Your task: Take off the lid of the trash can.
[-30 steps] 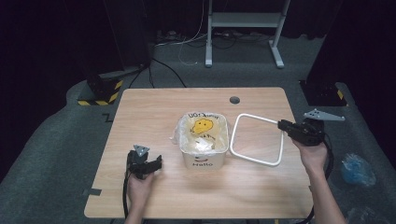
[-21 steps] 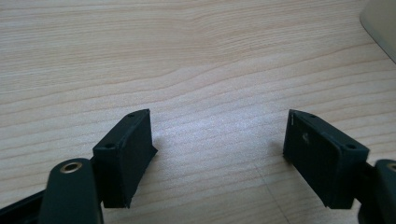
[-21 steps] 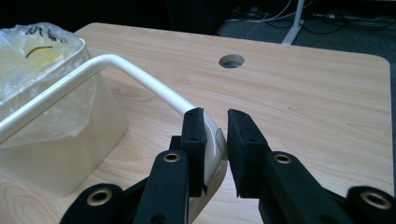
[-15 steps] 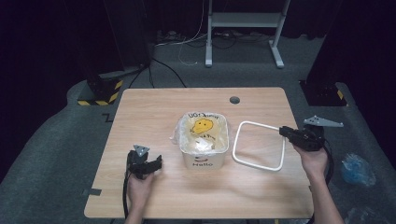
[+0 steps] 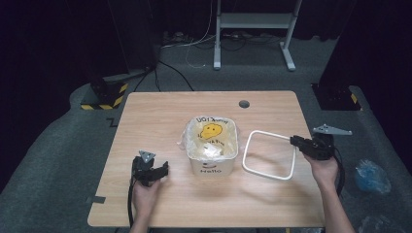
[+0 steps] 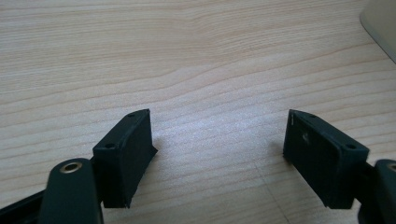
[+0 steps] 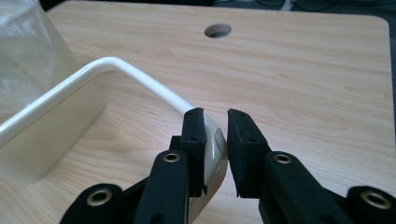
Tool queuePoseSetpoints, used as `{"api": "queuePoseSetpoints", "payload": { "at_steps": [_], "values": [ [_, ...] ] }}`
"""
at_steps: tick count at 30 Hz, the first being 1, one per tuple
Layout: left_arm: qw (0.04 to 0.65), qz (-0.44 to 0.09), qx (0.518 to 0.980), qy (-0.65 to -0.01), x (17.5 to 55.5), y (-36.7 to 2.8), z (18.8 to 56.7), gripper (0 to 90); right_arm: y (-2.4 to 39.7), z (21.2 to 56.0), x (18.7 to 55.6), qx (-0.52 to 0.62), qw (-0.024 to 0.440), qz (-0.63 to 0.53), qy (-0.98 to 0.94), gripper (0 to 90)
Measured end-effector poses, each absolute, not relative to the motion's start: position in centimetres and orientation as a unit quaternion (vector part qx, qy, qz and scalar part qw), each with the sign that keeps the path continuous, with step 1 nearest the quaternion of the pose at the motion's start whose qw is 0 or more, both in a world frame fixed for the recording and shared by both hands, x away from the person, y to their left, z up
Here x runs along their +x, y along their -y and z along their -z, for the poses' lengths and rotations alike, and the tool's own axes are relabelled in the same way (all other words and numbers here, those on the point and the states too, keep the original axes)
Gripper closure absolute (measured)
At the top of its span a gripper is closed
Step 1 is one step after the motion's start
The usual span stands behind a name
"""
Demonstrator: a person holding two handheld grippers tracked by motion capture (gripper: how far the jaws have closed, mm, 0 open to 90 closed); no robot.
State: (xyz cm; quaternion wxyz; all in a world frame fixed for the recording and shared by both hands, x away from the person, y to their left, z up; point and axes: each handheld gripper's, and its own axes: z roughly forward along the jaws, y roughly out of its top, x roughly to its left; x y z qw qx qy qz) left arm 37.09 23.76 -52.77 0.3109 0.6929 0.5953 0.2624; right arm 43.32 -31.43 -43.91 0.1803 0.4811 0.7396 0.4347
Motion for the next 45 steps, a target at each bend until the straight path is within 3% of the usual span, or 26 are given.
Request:
{"api": "queuePoseSetpoints", "payload": {
  "at_steps": [25, 45],
  "values": [
    [0.311, -0.262, 0.693, -0.595, 37.1, -23.8, 52.8, 24.1, 29.2, 48.2, 44.5, 0.483, 0.15, -0.405, -0.761, 77.0],
    [0.31, -0.262, 0.694, -0.594, 37.1, -23.8, 52.7, 24.7, 27.4, 50.6, 45.2, 0.483, 0.173, -0.373, -0.773, 75.7]
  ]
}}
